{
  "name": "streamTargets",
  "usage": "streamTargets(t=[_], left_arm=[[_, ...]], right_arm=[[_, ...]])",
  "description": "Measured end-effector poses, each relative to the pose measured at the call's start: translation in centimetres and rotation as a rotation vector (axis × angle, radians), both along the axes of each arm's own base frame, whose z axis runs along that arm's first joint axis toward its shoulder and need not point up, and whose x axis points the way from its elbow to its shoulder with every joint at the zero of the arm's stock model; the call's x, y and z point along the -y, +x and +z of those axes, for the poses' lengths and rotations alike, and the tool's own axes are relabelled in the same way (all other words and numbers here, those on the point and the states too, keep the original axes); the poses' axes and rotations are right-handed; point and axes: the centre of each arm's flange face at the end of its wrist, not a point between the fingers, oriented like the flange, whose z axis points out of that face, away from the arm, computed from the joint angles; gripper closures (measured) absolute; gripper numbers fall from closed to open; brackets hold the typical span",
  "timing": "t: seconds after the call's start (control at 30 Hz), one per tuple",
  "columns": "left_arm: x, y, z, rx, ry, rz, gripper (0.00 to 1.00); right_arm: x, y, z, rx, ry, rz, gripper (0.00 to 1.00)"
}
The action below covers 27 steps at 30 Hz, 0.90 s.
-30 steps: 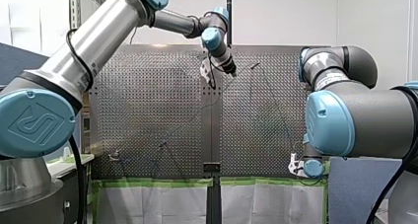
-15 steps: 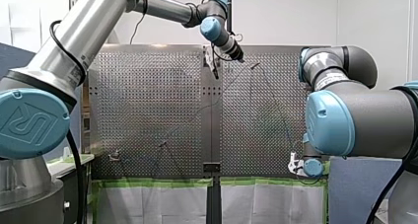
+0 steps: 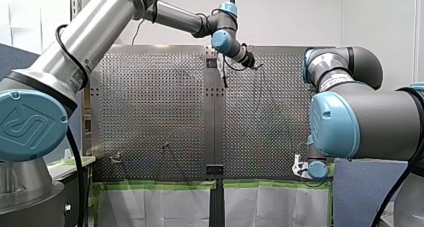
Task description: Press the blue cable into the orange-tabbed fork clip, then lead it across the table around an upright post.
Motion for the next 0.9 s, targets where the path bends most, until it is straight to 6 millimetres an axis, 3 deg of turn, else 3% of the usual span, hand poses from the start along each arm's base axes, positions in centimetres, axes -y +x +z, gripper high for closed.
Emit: streamTargets(t=[0.37, 0.9], left_arm=[[0.8, 0.5, 0.5, 0.105, 0.038, 0.010, 0.00], [1.2, 0.5, 0.9, 0.103, 0.013, -0.048, 0.00]], right_arm=[[0.0, 0.0, 0.0, 0.000, 0.001, 0.001, 1.00], [0.0, 0.0, 0.0, 0.000, 0.000, 0.000, 1.00]])
